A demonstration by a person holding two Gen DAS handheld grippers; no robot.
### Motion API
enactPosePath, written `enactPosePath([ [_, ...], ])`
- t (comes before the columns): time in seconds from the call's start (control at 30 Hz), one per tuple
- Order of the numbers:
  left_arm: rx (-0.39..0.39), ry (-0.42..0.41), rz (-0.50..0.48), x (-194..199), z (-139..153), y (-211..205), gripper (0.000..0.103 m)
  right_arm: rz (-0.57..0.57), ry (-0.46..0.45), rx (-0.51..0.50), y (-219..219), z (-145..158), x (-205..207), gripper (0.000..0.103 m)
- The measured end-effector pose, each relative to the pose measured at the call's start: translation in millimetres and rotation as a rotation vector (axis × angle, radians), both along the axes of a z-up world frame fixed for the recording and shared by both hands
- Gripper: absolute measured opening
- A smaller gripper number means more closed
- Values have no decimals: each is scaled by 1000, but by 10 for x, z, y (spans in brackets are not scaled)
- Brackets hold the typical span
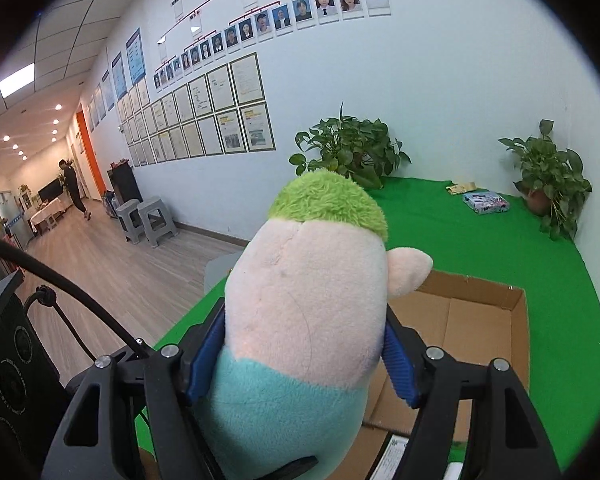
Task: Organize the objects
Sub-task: 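Carry the plush toy with the left gripper into the open cardboard box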
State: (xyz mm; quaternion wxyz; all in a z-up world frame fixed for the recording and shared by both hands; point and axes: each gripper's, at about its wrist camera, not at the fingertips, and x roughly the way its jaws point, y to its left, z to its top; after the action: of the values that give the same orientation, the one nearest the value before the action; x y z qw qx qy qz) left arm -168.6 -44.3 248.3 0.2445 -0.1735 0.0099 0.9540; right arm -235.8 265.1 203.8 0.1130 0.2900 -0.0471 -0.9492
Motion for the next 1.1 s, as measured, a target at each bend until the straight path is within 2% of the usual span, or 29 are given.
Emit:
enactPosePath([
  [0.03, -1, 1, 4, 9, 122, 6, 70, 1, 3, -9, 13, 26, -50, 69],
  [0.17, -13, 11, 10, -354, 354, -49, 70, 8, 22, -16, 60, 86, -214, 69],
  [0.33, -14, -26, 25, -1032, 359, -152, 70, 27, -9, -33, 133, 6, -474, 69],
  [0.43, -29, -41, 49, -1512, 253, -235, 70, 50, -24, -65, 197, -53, -635, 69],
  [0.63, -59, -84, 80, -1937, -78, -246, 70, 84, -59, -114, 294, -263, -895, 69],
  [0.8, -100, -137, 92, -2320, -354, -299, 70, 100, -119, -182, 347, -598, -1163, 69],
  [1.1, -111, -254, 111, -3004, -1016, -406, 70, 126, -233, -217, 349, -1233, -1595, 69],
])
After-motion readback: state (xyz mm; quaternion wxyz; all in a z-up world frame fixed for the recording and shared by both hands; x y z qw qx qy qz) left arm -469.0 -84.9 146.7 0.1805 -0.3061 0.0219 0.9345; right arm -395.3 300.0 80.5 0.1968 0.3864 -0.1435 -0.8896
